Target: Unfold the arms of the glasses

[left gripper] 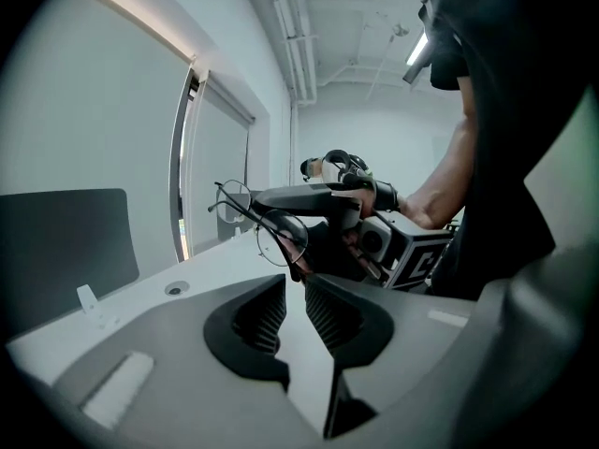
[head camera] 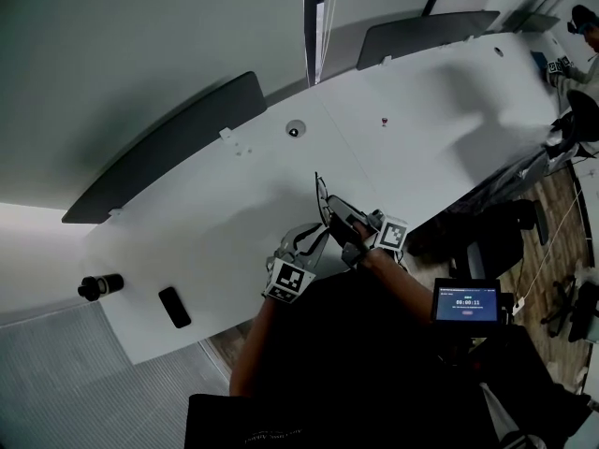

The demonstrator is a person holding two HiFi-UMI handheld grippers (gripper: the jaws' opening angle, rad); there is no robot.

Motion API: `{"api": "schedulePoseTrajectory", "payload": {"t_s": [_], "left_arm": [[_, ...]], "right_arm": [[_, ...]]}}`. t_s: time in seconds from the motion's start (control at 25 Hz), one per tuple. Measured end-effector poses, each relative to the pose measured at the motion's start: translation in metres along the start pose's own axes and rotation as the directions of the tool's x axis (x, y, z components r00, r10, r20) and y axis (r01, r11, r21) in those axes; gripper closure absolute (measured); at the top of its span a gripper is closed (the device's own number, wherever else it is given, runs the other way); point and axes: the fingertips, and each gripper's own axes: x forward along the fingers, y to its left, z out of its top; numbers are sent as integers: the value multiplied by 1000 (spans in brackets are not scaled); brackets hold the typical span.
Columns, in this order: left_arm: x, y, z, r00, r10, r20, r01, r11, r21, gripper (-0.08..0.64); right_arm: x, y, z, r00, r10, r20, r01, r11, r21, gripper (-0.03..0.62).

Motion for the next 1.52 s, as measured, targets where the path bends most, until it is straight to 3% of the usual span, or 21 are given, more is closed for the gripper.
{"api": "schedulePoseTrajectory", "payload": {"t_s": [0.44, 0.8, 1.12, 1.52], "left_arm": [[-13, 5, -3, 999, 43, 20, -44, 998, 38, 523], [-33, 9, -3, 998, 60, 8, -60, 998, 8, 528], [-68, 19, -3, 993, 117, -2, -117, 993, 18, 535], [-107, 50, -12, 980, 196, -38, -195, 981, 17, 537]], "right_arm": [[13, 15, -20, 994, 53, -98, -51, 998, 23, 586], [11, 19, -22, 992, 37, -119, -34, 999, 28, 586], [5, 17, -22, 992, 36, -120, -29, 998, 61, 586], [-21, -8, -44, 974, -45, -223, 79, 987, 143, 586]]}}
